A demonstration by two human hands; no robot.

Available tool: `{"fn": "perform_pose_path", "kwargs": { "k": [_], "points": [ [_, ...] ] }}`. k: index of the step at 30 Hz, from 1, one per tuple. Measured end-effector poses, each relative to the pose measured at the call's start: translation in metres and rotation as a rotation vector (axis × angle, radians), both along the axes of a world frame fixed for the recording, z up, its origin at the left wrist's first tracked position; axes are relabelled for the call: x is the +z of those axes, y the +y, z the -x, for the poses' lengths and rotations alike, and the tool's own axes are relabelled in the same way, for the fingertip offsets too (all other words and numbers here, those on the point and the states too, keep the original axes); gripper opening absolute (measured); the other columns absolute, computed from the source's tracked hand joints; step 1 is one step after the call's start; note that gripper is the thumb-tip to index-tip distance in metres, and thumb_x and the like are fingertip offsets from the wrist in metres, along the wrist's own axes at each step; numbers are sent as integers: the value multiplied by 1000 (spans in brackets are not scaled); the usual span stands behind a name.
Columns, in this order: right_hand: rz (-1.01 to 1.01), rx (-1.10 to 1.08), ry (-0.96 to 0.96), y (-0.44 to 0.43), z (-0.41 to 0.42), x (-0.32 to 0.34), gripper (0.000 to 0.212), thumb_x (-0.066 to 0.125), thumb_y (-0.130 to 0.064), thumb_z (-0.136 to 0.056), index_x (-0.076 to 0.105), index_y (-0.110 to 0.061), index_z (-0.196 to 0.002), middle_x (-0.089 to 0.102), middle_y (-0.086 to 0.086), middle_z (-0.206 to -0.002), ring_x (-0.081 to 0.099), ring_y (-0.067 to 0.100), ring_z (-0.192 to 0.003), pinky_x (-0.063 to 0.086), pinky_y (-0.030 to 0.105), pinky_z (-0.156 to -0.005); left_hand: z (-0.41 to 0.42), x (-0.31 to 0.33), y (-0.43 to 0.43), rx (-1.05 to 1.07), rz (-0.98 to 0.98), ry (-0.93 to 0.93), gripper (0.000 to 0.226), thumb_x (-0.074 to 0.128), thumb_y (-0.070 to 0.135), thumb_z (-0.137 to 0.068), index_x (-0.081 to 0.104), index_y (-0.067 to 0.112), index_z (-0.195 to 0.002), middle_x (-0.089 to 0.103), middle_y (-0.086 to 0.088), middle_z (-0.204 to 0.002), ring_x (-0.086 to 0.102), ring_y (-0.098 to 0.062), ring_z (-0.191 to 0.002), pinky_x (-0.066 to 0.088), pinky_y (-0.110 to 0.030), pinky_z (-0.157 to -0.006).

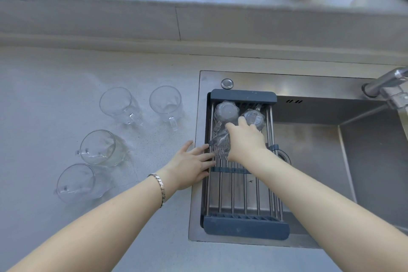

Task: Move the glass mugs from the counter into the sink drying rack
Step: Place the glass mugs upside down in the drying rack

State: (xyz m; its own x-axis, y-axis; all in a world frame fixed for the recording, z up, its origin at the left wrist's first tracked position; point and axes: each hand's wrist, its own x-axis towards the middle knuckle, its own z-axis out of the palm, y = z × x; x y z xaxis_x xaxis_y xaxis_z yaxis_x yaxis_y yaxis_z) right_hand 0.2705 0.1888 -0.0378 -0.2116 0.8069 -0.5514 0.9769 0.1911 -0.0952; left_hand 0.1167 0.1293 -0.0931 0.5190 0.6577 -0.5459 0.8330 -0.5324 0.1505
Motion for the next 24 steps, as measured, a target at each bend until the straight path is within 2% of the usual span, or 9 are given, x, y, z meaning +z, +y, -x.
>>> {"fn": "perform_pose_path", "kwargs": {
  "k": [4,10,13,16,19,24],
  "points": [
    [-38,-94,78,-12,-11,-9,71,75,-29,-68,39,-20,-128,36,10,-124,46,34,-106,47,39,-78,0,-1,-2,-12,-20,-9,46,32,36,-101,28,28,-145,20,6,-158,6,-20,-148,4,-50,-118],
    [-36,-55,-35,5,-3,-9,72,77,-35,-66,39,-16,-124,36,13,-125,48,36,-109,46,37,-76,-2,1,-2,-18,-19,27,46,28,38,-101,25,28,-146,21,4,-158,5,-19,-148,4,-51,-119],
    [-48,26,-83,11,-3,-19,72,77,-33,-69,39,-14,-127,35,14,-128,46,36,-114,48,38,-80,-2,2,-1,-14,-17,23,46,29,38,-101,26,29,-146,22,5,-157,6,-19,-148,5,-51,-119],
    [-28,11,-2,4,-12,-37,77,76,-38,-69,36,-15,-132,39,14,-126,48,33,-112,48,39,-84,0,1,-2,-10,-14,21,47,30,38,-100,26,29,-146,21,5,-158,5,-18,-148,5,-51,-118],
    [-110,-73,137,-8,-22,-52,76,70,-43,-76,33,-11,-134,42,14,-124,49,31,-110,47,38,-84,-2,0,-3,13,-12,16,47,29,39,-100,26,28,-146,20,5,-158,3,-18,-148,5,-51,-119],
    [-132,-270,318,-17,-26,-49,75,61,-38,-85,22,-6,-141,37,15,-133,53,32,-108,46,36,-84,-6,3,-7,55,6,23,48,31,39,-100,27,25,-146,19,4,-158,3,-17,-148,4,-50,-119]
  ]
}}
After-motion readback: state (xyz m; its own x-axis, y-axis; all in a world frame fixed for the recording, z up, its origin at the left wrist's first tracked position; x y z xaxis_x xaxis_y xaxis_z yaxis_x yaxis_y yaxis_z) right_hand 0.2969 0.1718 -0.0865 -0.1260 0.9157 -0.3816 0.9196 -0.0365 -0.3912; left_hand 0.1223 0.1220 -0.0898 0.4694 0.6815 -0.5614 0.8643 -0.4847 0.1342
